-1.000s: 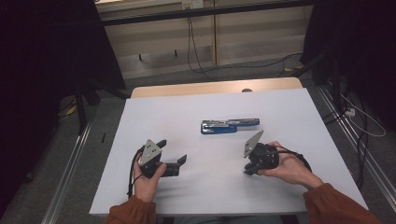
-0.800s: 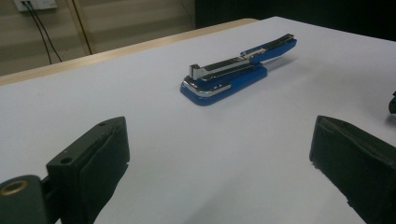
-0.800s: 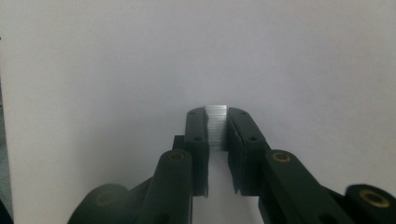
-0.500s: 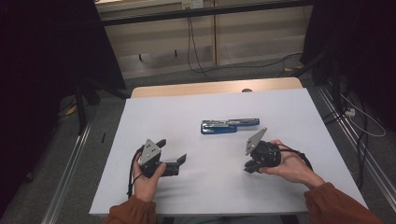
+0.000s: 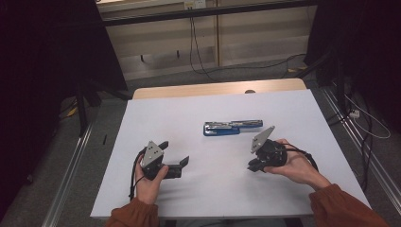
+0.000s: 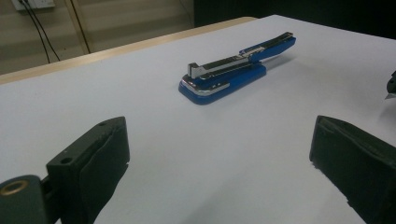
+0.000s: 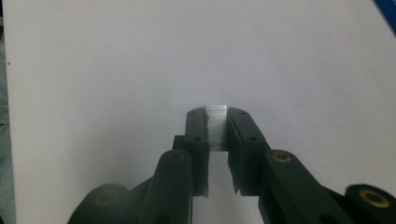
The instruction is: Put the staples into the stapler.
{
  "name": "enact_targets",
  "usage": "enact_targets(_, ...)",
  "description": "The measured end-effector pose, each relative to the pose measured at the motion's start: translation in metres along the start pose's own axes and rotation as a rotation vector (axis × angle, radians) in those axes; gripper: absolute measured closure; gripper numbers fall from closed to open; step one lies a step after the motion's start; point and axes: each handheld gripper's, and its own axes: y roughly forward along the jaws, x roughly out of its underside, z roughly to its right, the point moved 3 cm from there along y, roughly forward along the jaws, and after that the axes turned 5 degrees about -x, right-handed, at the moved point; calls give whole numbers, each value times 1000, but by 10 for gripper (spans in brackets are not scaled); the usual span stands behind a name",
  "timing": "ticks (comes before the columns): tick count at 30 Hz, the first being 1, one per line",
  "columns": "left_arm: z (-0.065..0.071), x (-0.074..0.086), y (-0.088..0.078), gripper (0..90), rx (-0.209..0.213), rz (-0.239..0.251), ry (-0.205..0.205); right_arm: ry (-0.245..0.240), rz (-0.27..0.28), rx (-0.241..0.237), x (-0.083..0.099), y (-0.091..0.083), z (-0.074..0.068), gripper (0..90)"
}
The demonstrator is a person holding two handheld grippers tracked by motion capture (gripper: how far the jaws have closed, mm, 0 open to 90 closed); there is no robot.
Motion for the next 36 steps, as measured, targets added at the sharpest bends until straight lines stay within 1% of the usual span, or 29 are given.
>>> enact_targets(10, 0, 0, 1, 51, 2, -2, 4, -7, 26, 18, -5, -7, 2, 792)
enact_targets(17, 0, 0, 1, 51, 0, -3, 5, -15, 47, 46, -9, -14, 6, 791)
enact_targets(24, 0, 0, 1, 51, 0, -3, 2, -20, 61, 52, -15, -16, 9, 792)
enact_targets(28, 0, 0, 1, 51, -1, -4, 4, -26, 70, 65, -18, -19, 11, 792)
enact_targets(32, 0, 0, 1, 51, 1, -6, 6, -26, 78, 65, -19, -20, 11, 792)
enact_targets(36, 1, 0, 1, 51, 1, -4, 6, -27, 86, 76, -20, -22, 14, 791)
